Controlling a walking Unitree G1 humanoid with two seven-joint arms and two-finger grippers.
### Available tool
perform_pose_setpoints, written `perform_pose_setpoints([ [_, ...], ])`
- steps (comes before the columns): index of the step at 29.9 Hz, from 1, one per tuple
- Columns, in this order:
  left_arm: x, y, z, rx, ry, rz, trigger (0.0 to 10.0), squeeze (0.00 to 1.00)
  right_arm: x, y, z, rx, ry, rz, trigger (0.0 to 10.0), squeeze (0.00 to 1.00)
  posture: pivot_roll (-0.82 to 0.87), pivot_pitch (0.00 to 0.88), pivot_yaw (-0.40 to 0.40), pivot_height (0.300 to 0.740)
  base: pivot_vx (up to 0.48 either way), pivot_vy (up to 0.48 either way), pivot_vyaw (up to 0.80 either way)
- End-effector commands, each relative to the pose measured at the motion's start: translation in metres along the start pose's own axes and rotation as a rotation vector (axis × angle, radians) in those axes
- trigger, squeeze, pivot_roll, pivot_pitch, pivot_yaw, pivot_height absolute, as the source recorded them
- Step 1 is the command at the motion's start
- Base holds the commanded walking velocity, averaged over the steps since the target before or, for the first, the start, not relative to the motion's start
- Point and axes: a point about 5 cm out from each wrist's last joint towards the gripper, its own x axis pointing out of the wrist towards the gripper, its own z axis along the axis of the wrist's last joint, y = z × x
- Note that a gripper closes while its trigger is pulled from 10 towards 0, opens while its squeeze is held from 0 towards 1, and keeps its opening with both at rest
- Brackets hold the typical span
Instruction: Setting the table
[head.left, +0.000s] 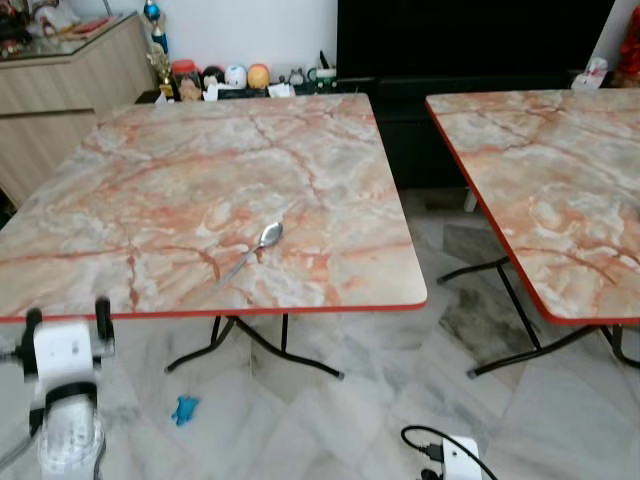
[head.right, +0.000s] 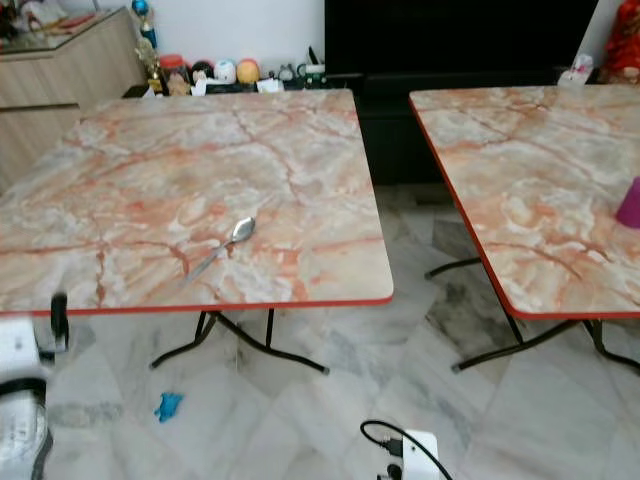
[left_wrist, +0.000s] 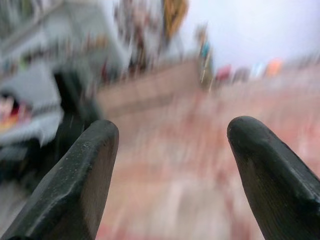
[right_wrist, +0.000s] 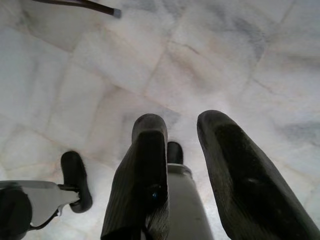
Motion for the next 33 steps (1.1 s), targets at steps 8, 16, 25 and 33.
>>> perform_pose_setpoints([
  [8, 0.012, -0.087, 0.033, -0.197, -0.034, -0.468, 10.0, 0.0, 0.0, 0.012, -0.001, 0.009, 0.0, 0.01, 10.0, 0.0, 0.12, 0.0, 0.026, 0.74, 0.0, 0.0, 0.0],
  [16, 0.011, -0.097, 0.036, -0.231, -0.029, -0.484, 10.0, 0.0, 0.0, 0.013, -0.001, 0.01, -0.002, 0.007, 10.0, 0.0, 0.12, 0.001, 0.027, 0.74, 0.0, 0.0, 0.0],
  [25, 0.01, -0.101, 0.039, -0.272, 0.006, -0.512, 10.0, 0.0, -0.002, 0.016, -0.007, 0.013, 0.001, 0.013, 10.0, 0.0, 0.13, 0.0, 0.027, 0.74, 0.0, 0.318, -0.2],
  [33, 0.011, -0.102, 0.04, -0.278, 0.01, -0.515, 10.0, 0.0, -0.002, 0.012, -0.008, -0.014, 0.002, -0.002, 10.0, 0.0, 0.13, 0.0, 0.029, 0.74, 0.0, 0.427, -0.36],
])
